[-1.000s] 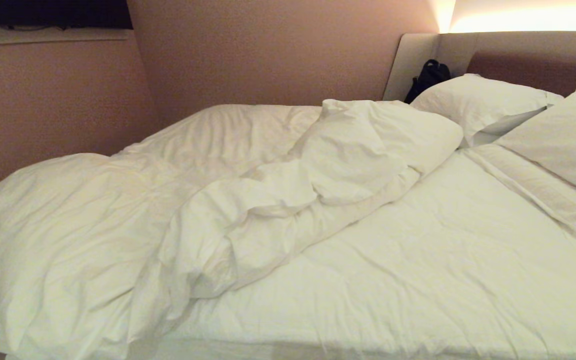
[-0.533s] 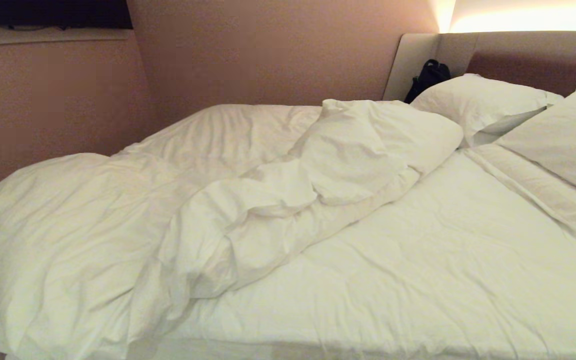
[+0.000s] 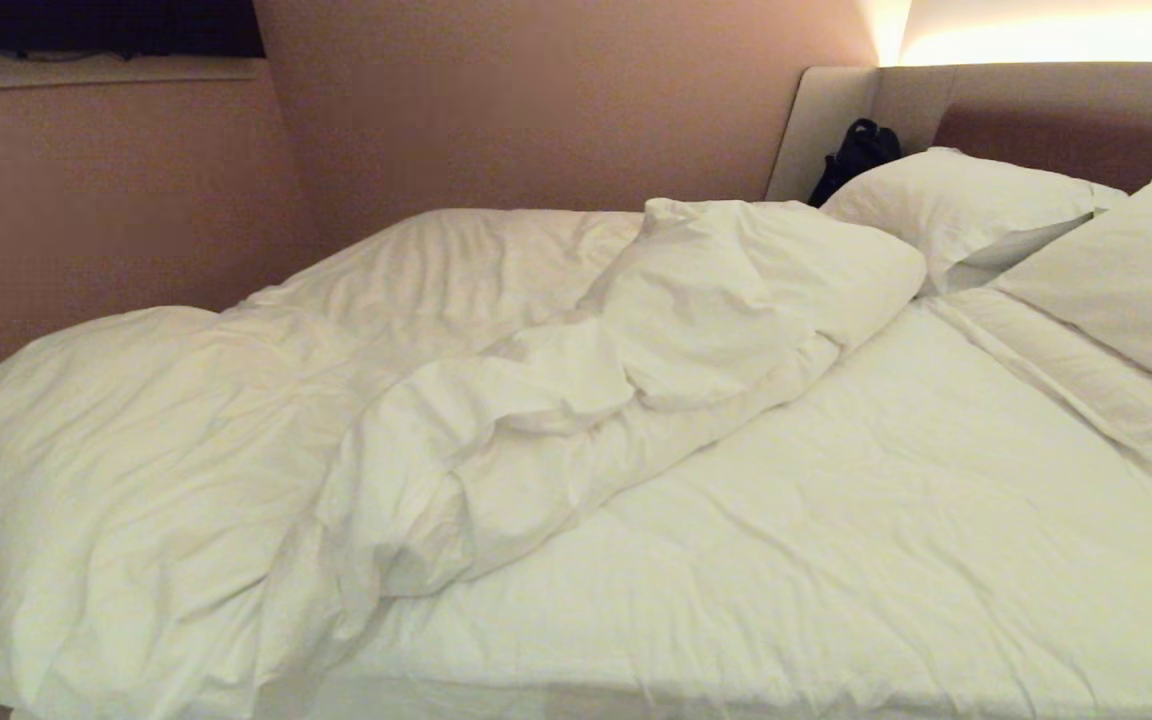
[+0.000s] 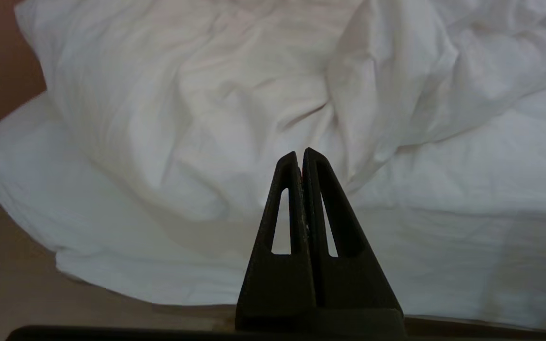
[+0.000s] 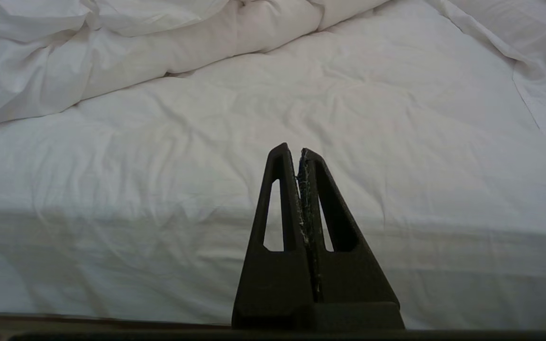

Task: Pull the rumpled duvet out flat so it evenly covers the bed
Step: Hold the folded corner of the quilt

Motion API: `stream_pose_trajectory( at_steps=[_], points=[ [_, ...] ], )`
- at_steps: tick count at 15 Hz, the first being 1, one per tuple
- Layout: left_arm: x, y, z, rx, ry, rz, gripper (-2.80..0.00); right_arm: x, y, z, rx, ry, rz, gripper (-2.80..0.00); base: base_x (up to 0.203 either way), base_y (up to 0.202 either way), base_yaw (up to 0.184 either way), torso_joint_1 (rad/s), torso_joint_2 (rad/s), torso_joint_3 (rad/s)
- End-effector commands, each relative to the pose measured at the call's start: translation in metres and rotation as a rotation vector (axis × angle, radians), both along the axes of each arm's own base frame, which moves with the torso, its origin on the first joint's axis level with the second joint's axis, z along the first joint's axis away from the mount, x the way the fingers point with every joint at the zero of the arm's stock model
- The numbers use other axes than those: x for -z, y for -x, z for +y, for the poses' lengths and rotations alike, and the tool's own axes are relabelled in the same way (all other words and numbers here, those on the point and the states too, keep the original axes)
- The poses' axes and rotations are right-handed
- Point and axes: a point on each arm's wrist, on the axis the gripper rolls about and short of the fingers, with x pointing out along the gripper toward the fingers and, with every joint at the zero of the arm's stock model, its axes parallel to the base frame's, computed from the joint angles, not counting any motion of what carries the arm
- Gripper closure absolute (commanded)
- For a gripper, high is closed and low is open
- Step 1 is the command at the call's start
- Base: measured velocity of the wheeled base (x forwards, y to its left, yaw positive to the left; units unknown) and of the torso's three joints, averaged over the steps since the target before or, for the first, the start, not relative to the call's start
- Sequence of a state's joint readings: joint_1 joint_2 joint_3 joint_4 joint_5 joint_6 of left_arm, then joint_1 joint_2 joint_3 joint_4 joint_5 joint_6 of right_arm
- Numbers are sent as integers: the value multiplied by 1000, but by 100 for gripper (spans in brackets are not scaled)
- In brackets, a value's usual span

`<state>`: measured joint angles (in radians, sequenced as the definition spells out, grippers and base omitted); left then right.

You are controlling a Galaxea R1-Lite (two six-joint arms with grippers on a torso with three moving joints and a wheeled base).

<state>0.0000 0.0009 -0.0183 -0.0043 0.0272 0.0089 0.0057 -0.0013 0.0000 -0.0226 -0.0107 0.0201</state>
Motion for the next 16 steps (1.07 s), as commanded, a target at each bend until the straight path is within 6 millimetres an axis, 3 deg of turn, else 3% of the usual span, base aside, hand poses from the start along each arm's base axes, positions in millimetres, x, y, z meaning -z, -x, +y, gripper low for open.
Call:
stream_pose_trajectory(
  at_steps=[1,16],
  points=[
    [2,0,0,0,1,5,0,0,0,0,0,0,1,0,0,0,0,0,0,0],
    [5,-1,0,3,26,15,0,0,0,0,0,0,1,0,0,0,0,0,0,0]
  ],
)
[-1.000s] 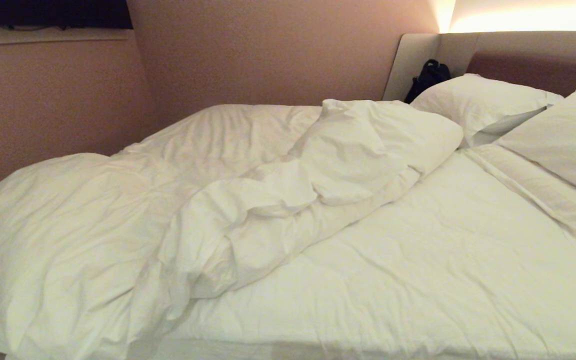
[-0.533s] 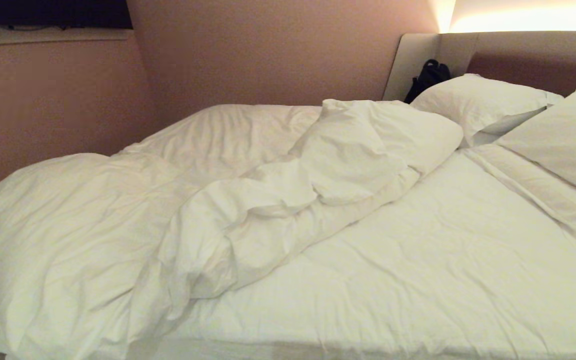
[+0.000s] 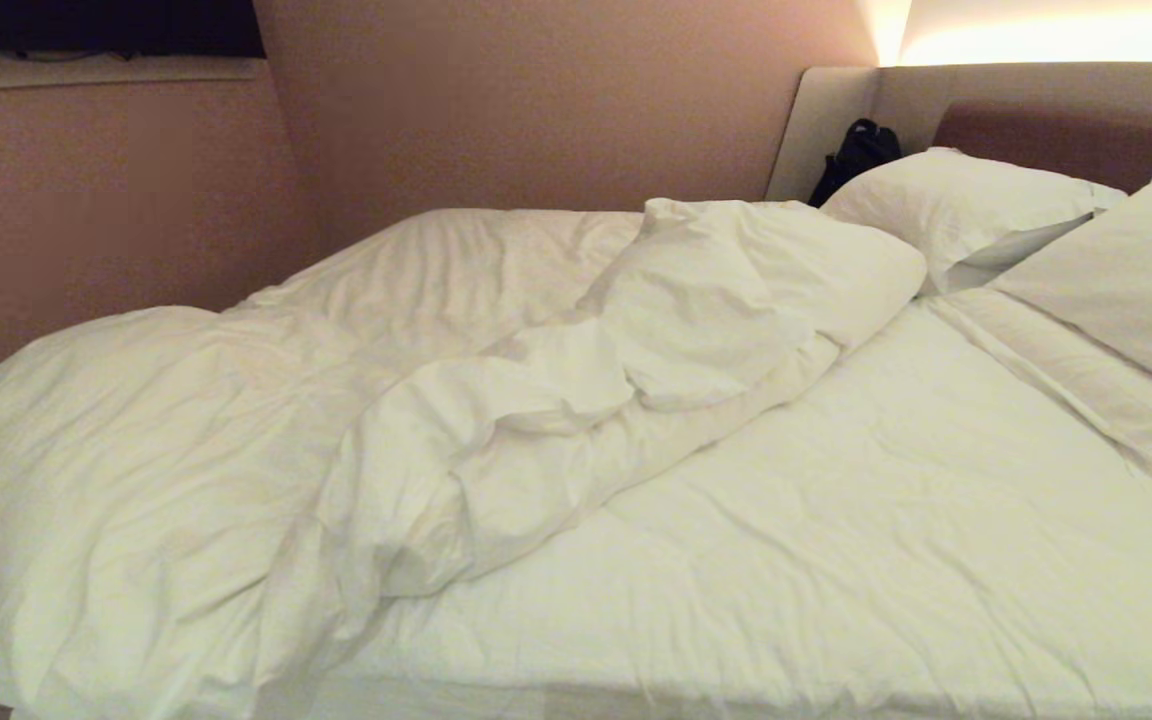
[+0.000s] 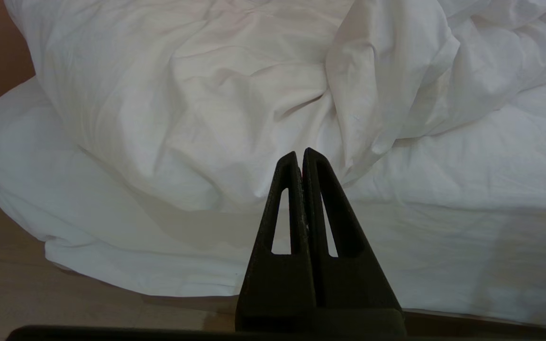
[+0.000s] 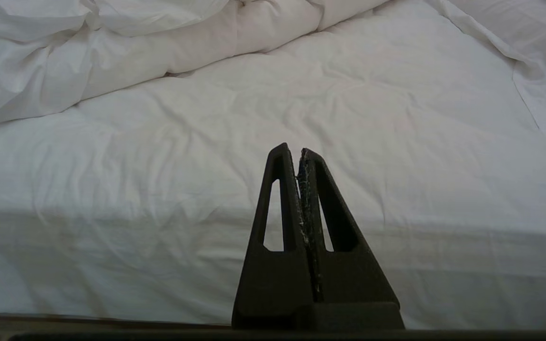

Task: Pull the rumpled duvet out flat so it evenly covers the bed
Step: Hold the folded corner of the quilt

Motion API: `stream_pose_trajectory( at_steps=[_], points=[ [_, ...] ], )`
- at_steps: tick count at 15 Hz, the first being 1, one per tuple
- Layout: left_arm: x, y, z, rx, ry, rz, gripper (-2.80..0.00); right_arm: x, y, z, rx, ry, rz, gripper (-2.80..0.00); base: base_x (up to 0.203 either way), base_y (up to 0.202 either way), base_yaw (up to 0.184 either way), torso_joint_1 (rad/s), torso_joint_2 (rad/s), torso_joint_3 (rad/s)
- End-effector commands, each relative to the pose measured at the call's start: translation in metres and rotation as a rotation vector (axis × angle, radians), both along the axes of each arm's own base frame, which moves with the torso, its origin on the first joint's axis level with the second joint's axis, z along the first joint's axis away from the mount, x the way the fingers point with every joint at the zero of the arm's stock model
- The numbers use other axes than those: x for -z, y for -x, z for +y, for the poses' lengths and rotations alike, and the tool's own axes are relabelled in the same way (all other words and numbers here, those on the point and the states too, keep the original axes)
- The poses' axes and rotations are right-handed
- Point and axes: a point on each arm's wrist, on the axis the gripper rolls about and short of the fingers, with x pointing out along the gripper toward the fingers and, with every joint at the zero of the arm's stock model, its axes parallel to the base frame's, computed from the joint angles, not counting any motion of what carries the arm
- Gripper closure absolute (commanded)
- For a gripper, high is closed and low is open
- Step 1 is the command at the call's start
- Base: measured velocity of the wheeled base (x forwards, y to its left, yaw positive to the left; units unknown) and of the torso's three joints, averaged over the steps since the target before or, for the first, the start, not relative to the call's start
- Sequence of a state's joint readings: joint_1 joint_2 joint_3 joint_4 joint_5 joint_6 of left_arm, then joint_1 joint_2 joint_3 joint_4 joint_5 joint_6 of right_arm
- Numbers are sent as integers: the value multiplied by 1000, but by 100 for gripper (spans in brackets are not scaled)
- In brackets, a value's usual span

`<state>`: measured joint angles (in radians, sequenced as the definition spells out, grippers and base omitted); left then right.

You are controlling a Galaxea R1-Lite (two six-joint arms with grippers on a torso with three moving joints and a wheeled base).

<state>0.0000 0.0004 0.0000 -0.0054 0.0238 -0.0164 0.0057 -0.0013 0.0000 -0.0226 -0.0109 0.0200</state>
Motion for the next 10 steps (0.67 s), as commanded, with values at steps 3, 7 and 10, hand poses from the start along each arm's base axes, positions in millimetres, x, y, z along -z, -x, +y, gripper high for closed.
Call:
stream_pose_trajectory(
  at_steps=[3,7,10],
  points=[
    [0,0,0,-1,0,0,0,0,0,0,-1,0,1,0,0,0,0,0,0,0],
    [0,0,0,-1,0,-1,0,0,0,0,-1,0,1,0,0,0,0,0,0,0],
    [0,0,0,-1,0,-1,0,0,0,0,1,6,4,0,0,0,0,0,0,0]
  ],
)
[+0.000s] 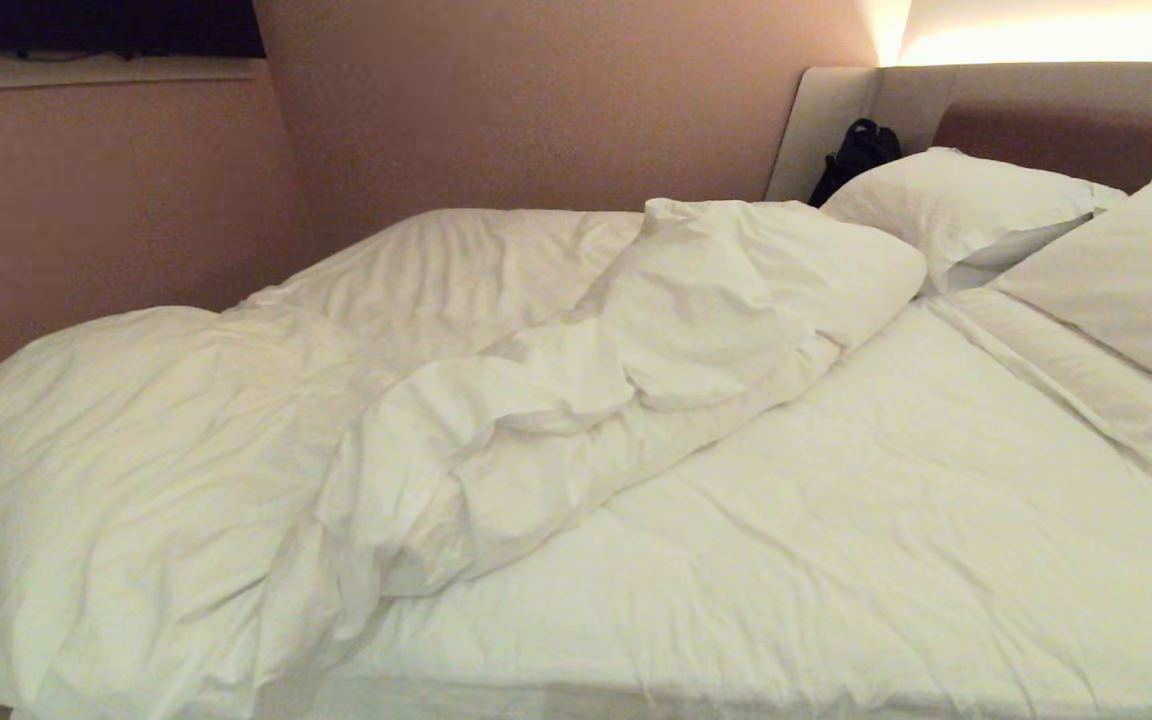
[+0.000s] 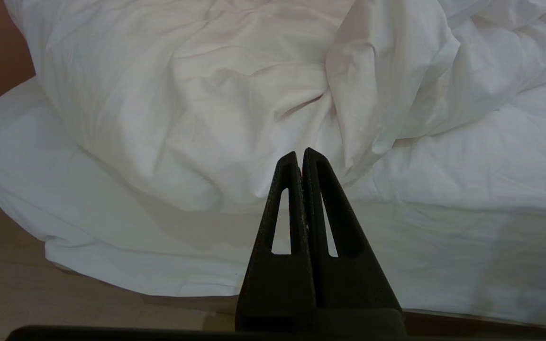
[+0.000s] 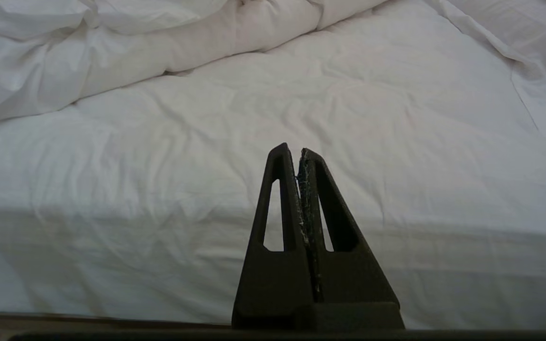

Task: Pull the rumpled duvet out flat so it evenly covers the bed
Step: Hold the folded corner of the quilt

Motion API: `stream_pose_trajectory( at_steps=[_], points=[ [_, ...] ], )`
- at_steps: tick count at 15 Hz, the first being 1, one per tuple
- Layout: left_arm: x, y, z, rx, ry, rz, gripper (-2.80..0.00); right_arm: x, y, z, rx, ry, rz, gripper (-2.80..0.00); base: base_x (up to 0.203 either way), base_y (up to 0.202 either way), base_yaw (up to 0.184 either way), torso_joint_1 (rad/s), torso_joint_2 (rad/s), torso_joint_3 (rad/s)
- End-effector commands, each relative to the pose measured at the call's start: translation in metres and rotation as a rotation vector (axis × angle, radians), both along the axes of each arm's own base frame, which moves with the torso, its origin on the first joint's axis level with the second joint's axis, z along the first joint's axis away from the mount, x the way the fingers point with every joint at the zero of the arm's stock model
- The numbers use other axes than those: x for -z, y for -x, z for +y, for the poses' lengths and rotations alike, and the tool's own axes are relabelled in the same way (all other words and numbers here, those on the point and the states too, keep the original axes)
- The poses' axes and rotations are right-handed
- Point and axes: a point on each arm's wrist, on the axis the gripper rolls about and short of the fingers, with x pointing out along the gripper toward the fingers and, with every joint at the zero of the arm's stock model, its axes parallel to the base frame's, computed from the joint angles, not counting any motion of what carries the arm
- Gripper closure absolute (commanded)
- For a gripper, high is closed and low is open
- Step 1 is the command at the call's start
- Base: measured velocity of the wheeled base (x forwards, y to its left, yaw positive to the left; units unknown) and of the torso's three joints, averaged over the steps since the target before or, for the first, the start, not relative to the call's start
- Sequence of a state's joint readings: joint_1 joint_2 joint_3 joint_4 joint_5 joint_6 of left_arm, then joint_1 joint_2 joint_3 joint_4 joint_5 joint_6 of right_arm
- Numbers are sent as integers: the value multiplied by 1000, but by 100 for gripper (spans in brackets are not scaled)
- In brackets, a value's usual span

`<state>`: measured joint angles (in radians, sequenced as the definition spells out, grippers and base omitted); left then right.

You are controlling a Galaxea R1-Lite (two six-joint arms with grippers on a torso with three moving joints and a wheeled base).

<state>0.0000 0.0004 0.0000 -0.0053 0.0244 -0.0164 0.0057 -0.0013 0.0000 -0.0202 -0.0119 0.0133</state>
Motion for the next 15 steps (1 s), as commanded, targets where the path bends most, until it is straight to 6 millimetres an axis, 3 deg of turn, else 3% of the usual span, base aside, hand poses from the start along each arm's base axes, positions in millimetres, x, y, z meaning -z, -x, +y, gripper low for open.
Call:
stream_pose_trajectory(
  at_steps=[1,3,6,8,12,15],
  points=[
    [0,0,0,0,0,0,0,0,0,0,0,4,2,0,0,0,0,0,0,0],
    [0,0,0,0,0,-1,0,-5,1,0,3,16,-14,0,0,0,0,0,0,0],
    [0,0,0,0,0,-1,0,-38,11,0,-22,21,-32,0,0,0,0,0,0,0],
    [0,0,0,0,0,-1,0,-54,6,2,-78,20,26,0,0,0,0,0,0,0],
    [0,0,0,0,0,-1,0,-84,-34,4,-168,-34,215,0,0,0,0,0,0,0],
    [0,0,0,0,0,-1,0,-106,-94,6,-208,-127,355,0,0,0,0,0,0,0]
  ],
)
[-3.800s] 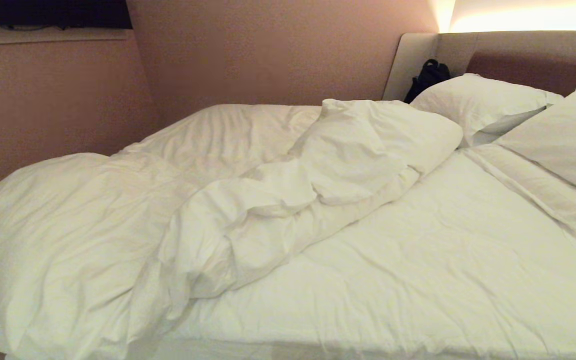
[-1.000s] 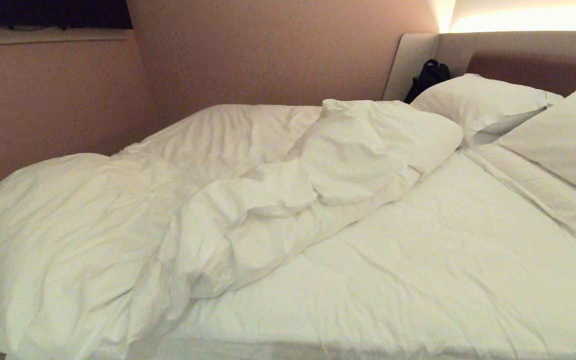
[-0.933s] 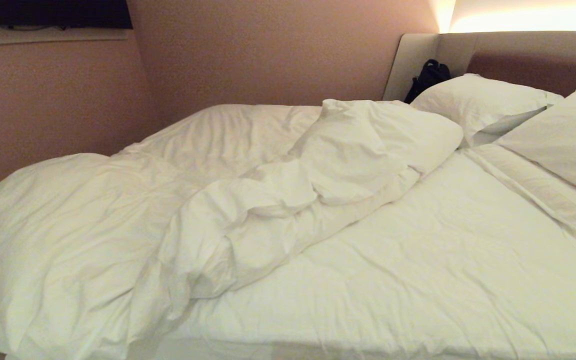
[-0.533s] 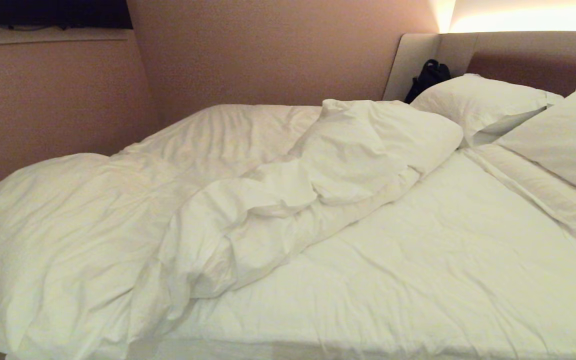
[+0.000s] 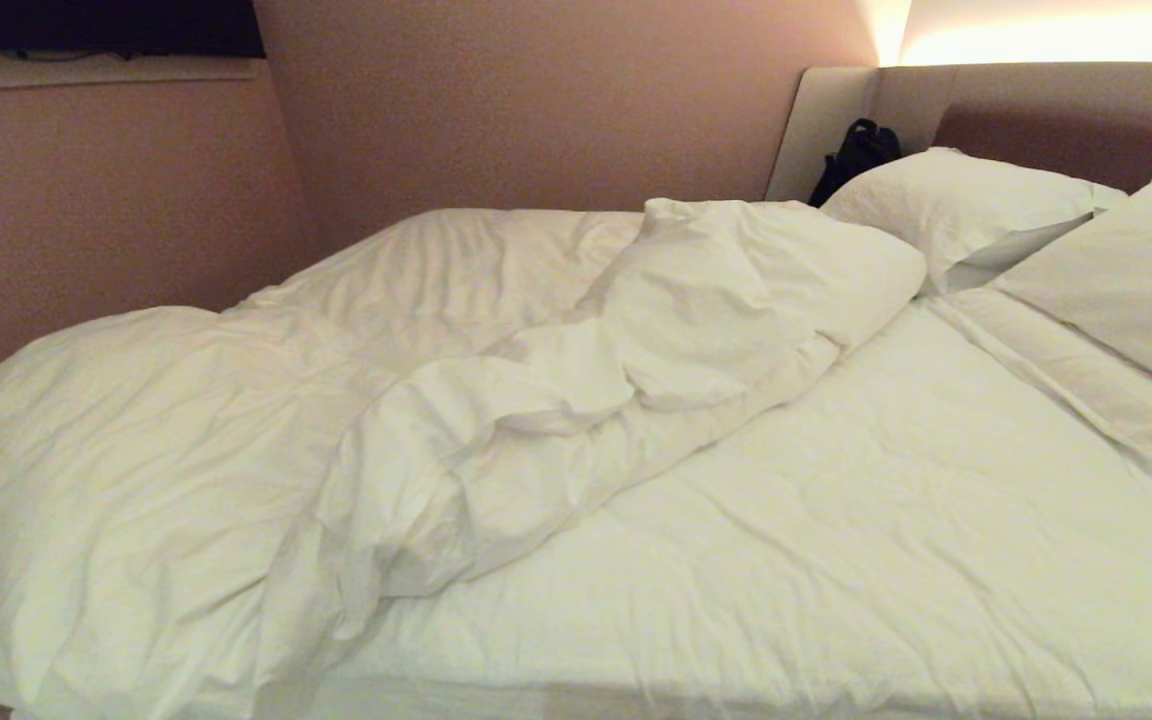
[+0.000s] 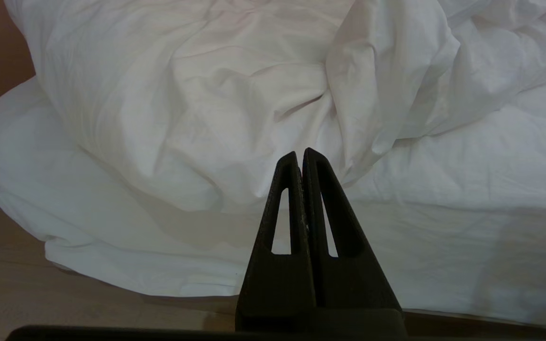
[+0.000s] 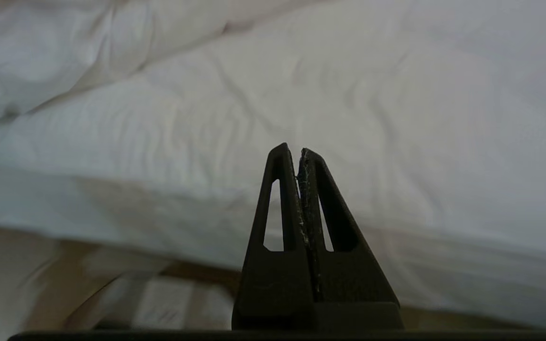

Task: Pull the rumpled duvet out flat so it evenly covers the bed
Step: Hold the folded corner of the quilt

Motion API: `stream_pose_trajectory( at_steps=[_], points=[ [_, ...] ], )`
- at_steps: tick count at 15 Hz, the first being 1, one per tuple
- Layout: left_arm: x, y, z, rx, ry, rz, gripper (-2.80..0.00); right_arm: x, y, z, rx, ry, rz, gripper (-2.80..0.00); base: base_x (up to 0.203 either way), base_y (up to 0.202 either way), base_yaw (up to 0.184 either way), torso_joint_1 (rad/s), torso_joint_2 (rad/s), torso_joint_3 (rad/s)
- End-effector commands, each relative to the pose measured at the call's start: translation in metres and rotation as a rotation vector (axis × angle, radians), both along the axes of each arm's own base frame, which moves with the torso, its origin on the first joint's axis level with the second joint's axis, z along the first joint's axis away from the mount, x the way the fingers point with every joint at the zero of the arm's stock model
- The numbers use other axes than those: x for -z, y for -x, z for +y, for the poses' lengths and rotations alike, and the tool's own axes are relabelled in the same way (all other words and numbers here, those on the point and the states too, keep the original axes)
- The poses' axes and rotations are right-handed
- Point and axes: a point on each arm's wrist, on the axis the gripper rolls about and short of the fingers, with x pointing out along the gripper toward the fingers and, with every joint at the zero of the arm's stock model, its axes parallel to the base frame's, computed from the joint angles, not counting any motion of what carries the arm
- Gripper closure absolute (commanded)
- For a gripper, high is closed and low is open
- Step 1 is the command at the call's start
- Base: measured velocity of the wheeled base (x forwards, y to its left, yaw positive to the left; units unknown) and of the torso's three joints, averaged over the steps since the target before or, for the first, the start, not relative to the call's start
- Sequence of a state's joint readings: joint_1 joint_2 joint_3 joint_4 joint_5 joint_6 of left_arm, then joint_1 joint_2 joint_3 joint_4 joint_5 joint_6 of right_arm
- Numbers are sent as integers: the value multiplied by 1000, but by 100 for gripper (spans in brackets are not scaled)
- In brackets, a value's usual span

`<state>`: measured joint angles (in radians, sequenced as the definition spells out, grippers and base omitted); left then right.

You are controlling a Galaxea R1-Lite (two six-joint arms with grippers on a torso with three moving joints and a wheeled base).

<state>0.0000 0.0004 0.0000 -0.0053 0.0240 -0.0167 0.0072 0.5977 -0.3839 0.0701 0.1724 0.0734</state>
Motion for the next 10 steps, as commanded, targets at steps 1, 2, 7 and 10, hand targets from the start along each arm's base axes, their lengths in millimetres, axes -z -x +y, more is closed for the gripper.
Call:
stream_pose_trajectory(
  at_steps=[1,2,7,10],
  points=[
    [0,0,0,0,0,-1,0,-11,-58,2,-31,-75,91,0,0,0,0,0,0,0],
    [0,0,0,0,0,-1,0,-14,-80,3,-39,-97,123,0,0,0,0,0,0,0],
    [0,0,0,-1,0,0,0,-12,-194,31,-103,-221,264,0,0,0,0,0,0,0],
    [0,0,0,0,0,-1,0,-10,-233,57,-146,-297,299,0,0,0,0,0,0,0]
  ],
)
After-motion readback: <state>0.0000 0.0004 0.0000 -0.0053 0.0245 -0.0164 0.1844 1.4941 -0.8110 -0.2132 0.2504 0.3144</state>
